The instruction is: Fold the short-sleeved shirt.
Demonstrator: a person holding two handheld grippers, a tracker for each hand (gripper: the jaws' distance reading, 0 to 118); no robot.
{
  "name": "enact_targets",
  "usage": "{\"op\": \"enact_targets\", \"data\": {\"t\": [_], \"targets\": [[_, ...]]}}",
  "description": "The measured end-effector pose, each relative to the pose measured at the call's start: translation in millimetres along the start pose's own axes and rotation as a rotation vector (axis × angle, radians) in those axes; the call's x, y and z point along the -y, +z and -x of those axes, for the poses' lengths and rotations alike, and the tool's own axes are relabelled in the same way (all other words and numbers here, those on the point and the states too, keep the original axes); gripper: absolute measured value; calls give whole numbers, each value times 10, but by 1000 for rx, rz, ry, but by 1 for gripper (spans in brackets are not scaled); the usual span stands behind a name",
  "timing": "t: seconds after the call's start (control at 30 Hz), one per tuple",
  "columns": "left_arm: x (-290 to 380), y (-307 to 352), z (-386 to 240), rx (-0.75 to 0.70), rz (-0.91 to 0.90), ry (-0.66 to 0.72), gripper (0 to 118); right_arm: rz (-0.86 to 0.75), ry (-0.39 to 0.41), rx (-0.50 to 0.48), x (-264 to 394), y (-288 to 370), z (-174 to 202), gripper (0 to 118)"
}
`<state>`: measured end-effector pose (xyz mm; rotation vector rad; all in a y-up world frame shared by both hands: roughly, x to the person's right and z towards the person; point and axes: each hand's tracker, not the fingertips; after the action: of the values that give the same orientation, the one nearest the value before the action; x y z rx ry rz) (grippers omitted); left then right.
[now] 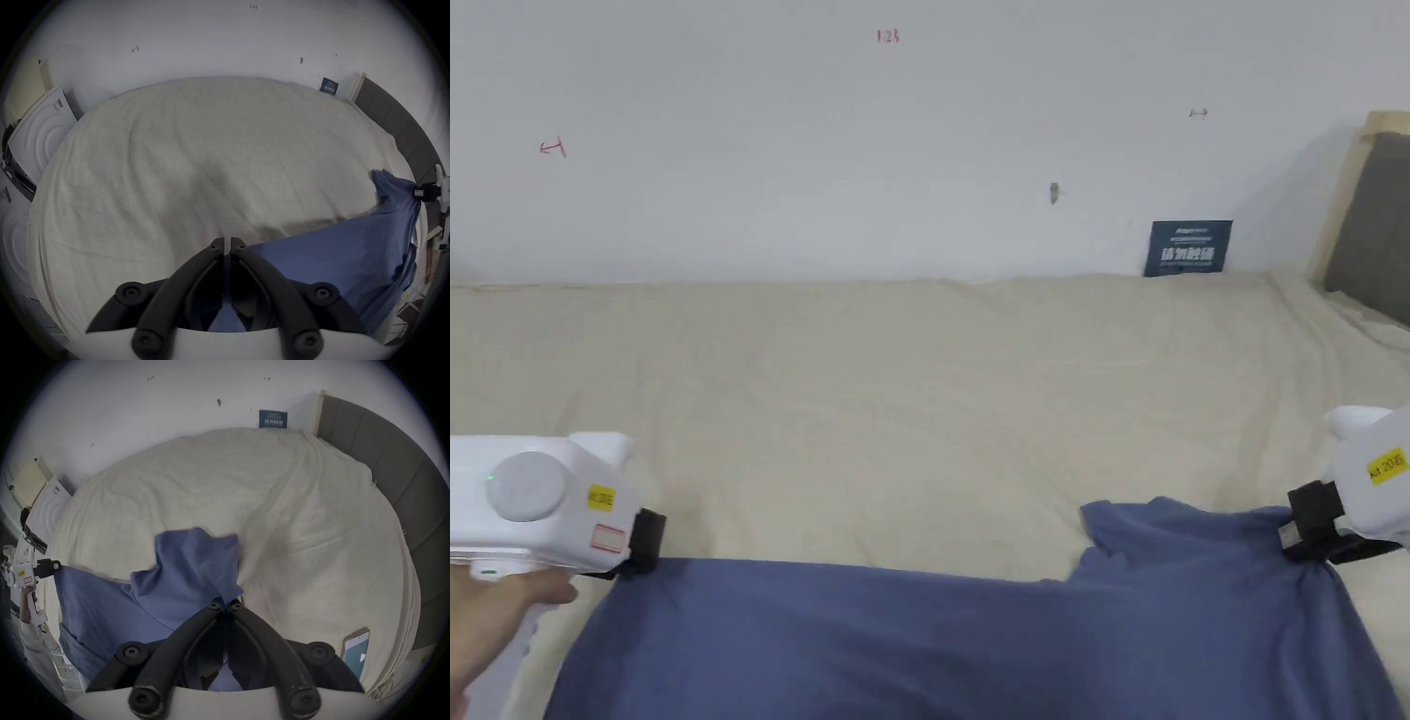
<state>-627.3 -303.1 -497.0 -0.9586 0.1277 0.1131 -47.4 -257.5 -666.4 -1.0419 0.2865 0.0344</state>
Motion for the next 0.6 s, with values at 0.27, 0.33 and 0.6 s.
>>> {"op": "enact_targets", "data": {"t": [0.27, 0.33, 0.6], "targets": [[465, 947, -35, 7, -129, 2, 4, -113, -1, -52, 547, 1013, -84, 0], [703, 1150, -63, 13, -135, 0, 4, -131, -4, -65, 744, 1142, -178, 0], [1968, 1413, -262, 0, -94, 16, 4, -34, 31, -62, 1973, 1086, -200, 0]]}}
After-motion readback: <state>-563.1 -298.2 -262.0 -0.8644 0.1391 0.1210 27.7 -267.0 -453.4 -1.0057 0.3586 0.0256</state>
